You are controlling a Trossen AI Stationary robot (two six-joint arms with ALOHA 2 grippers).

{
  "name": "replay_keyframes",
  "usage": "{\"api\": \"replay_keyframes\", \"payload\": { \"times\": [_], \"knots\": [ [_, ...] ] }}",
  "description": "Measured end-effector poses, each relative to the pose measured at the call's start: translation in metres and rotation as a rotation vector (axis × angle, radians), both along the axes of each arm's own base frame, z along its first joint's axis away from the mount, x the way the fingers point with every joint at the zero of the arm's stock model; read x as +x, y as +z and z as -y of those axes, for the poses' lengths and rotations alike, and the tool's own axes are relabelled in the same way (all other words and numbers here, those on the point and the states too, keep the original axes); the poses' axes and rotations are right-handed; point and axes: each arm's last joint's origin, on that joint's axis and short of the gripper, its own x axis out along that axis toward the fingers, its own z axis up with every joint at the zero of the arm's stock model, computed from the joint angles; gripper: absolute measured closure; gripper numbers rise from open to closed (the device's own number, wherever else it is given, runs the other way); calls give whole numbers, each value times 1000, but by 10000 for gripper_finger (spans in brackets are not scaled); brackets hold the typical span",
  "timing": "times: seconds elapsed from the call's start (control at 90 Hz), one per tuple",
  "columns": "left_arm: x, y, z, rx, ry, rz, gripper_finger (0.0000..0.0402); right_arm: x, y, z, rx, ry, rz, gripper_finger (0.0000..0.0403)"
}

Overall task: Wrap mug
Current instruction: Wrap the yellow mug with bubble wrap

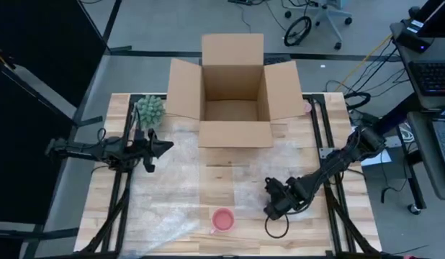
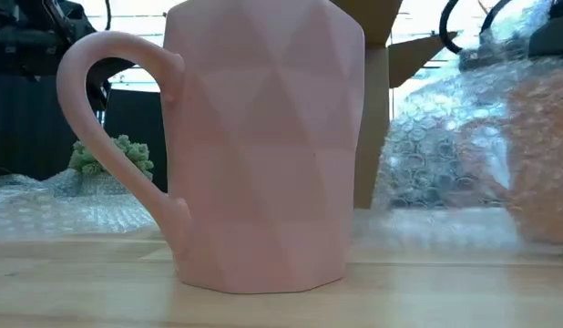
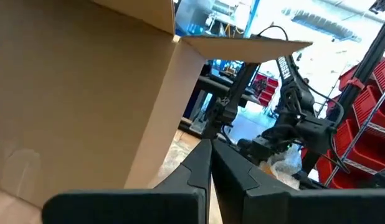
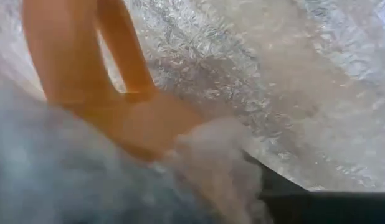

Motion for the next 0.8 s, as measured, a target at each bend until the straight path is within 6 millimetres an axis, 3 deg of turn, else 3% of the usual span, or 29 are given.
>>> {"api": "replay_keyframes", "payload": {
  "times": [0.422, 0.8],
  "knots": [
    [0, -1, 3, 8, -98, -7, 402, 6, 10, -5, 54, 10, 23, 210],
    [0, -1, 3, 9, -95, -4, 402, 7, 14, 0, 38, 23, 30, 188]
  ]
}}
